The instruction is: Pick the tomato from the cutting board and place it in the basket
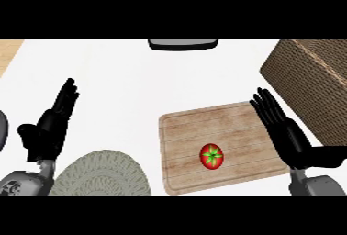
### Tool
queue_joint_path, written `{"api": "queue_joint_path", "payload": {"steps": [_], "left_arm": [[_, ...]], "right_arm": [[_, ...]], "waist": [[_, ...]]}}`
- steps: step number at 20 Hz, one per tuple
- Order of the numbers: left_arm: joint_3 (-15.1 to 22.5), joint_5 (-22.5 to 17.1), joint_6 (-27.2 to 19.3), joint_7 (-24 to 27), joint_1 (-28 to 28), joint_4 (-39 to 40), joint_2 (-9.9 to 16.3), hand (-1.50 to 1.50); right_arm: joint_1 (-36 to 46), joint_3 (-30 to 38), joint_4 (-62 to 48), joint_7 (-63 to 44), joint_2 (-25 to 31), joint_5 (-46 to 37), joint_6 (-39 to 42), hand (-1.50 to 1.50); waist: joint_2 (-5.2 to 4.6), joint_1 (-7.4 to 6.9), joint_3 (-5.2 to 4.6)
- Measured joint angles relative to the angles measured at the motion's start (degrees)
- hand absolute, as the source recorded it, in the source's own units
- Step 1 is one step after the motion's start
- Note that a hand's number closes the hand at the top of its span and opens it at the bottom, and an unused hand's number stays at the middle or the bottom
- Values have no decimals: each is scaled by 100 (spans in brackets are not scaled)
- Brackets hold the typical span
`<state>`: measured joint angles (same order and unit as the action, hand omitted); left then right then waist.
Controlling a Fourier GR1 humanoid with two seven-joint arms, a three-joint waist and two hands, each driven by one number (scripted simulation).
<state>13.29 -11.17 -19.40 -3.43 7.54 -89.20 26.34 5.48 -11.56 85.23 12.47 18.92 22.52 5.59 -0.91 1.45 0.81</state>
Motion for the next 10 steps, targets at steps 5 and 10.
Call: {"api": "queue_joint_path", "payload": {"steps": [5,10], "left_arm": [[-214,-168,269,-218,113,246,52,0],[-324,-472,558,-468,140,475,100,0]], "right_arm": [[783,573,-150,145,60,367,286,150],[1509,35,222,638,591,-908,517,-150]], "waist": [[49,-131,-55],[71,-270,-92]]}}
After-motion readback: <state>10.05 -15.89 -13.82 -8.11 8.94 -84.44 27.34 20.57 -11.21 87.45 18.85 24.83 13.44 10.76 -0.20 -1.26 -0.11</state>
